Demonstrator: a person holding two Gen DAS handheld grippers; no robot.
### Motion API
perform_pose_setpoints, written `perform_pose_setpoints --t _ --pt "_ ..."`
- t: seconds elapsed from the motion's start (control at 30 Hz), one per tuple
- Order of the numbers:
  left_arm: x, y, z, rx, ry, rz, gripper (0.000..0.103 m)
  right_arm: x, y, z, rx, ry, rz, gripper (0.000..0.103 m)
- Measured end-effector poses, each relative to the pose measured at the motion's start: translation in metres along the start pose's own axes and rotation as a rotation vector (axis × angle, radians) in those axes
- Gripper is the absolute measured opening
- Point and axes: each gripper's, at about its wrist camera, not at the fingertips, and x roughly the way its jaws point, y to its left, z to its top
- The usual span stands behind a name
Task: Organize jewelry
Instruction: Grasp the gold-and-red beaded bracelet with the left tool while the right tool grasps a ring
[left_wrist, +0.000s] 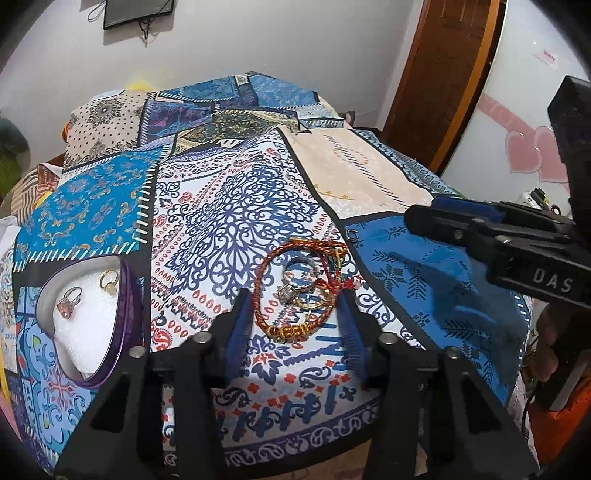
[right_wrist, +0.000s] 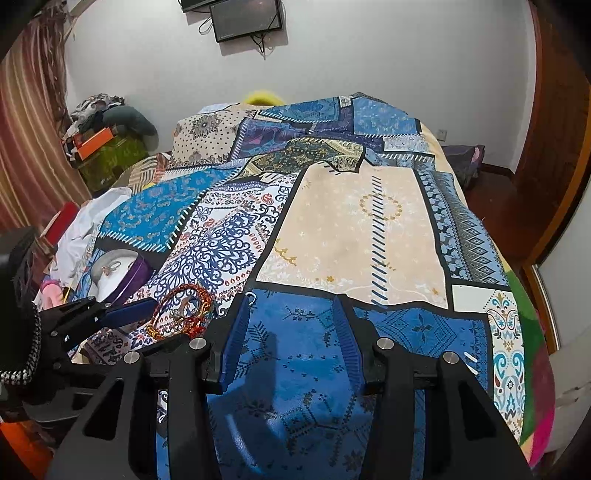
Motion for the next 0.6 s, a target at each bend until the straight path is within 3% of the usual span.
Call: perform_pose_setpoints --t 0.1,0.6 --pt "0.0 0.002 0.002 -0.002 -0.001 -0.007 0.03 0.002 0.001 -0.001 -0.002 0.007 0.002 0.043" --pt "-0.023 0.016 0.011 -0.038 -0.079 0.0 0.028 0.02 0.013 0.002 -0.051 0.032 0.008 0.043"
